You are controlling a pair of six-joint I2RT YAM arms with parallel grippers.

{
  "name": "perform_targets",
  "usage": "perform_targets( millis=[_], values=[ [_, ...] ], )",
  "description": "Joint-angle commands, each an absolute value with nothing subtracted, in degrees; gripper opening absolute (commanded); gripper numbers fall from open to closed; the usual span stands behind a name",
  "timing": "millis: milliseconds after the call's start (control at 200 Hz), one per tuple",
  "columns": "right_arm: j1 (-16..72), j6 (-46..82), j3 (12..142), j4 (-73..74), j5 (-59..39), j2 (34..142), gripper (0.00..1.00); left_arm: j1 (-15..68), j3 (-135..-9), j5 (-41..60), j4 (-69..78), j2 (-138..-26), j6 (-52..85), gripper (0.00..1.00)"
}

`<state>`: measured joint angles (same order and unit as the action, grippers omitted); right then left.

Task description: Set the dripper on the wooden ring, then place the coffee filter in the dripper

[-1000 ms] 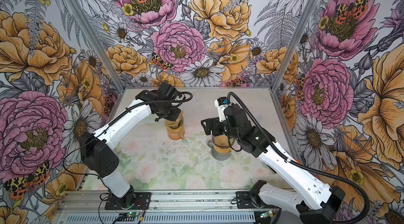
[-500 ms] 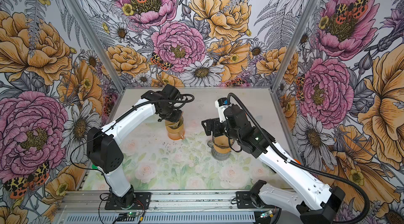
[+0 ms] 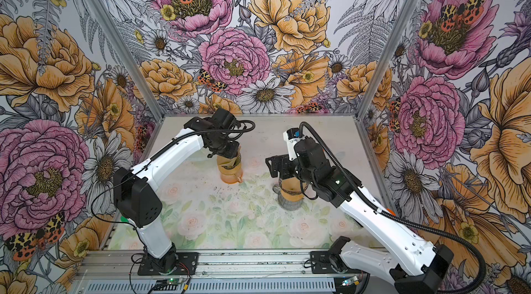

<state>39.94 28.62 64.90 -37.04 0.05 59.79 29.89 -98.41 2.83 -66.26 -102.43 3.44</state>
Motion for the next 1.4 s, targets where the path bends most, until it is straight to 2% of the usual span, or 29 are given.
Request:
perform_targets(
  millis=[0,155,490,821,1171,1396],
  values=[
    [40.2,27.9,64.7,-36.8,0.8,60.0,0.91,29.9,-99.6,1.3,-66.4,-99.1,4.5,0.34],
    [40.3,27.7,64.7,-36.7,0.9,59.9,0.91,29.7,-98.9,1.0,-66.3,-96.5,4.6,0.43],
    [40.3,26.9,65.1,-34.3,0.7,61.3,0.91,28.4,-96.8,0.9,-66.0,-90.5,4.4,0.46],
    [40.3,26.7,63.3,-33.1,1.6,59.9,0.91,25.8,-95.0,9.4,-65.5,-87.8,3.3,0.45],
    [40.3,26.7,62.0,-32.8,1.9,58.4,0.91,26.0,-96.4,10.6,-64.5,-90.2,2.2,0.43],
    [40.3,26.7,61.7,-32.5,0.9,57.8,0.91,25.7,-97.0,10.7,-64.5,-92.1,1.0,0.37]
  ],
)
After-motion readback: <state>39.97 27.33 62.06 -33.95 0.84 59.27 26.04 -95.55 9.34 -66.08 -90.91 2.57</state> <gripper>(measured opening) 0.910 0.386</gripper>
